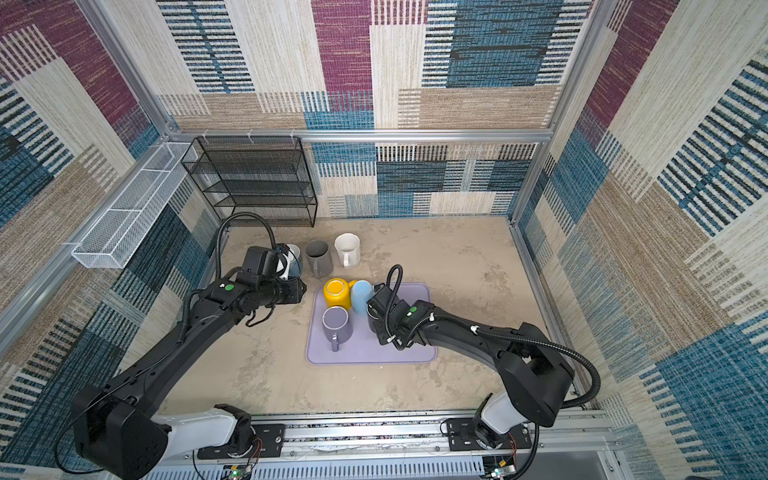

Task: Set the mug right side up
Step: 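Lower the right gripper and grasp the black mug's base rim, then lift the black mug off the tray with the right gripper toward the left gripper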

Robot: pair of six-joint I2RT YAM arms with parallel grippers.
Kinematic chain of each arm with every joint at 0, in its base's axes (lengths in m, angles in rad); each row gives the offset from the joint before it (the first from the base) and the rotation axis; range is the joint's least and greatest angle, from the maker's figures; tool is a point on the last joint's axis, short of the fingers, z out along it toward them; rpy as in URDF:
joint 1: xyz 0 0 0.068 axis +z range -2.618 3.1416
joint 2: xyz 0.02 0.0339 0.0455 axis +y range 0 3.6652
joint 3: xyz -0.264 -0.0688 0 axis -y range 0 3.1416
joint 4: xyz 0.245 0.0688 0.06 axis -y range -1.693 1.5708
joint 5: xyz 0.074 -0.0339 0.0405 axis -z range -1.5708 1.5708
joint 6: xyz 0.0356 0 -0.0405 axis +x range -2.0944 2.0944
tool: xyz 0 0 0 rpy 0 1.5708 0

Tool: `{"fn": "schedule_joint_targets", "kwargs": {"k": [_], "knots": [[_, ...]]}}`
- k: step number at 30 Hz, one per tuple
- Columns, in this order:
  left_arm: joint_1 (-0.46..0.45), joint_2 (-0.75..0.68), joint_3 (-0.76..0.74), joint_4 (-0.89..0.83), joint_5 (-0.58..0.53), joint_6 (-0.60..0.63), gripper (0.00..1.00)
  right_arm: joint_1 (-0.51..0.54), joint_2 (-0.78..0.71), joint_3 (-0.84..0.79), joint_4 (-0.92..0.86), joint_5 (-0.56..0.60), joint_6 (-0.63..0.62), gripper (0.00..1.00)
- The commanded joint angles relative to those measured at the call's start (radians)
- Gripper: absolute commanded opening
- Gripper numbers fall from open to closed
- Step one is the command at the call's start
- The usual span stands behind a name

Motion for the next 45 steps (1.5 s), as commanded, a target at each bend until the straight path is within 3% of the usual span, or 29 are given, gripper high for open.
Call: {"fn": "schedule_joint_targets", "kwargs": {"k": [1,17,29,35,45], "knots": [[0.000,-0.009,0.011,-0.010,0.000,0.022,0.35,0.001,-0.028,0.019,0.007,-0.003,-0.015,0.00],[0.000,-0.048,0.016,0.000,0.023,0.014,0.36,-0.017,-0.201,0.055,-0.018,0.021,-0.054,0.00],[0.000,-0.146,-0.029,0.096,0.123,0.000,0.36,-0.062,-0.327,0.053,0.126,-0.036,-0.098,0.00],[0.000,-0.213,-0.068,0.164,0.171,-0.016,0.36,-0.117,-0.319,0.036,0.288,-0.116,-0.108,0.00],[-0.001,-0.218,-0.095,0.263,0.316,-0.068,0.36,-0.241,-0.256,0.030,0.562,-0.397,-0.066,0.00]]}}
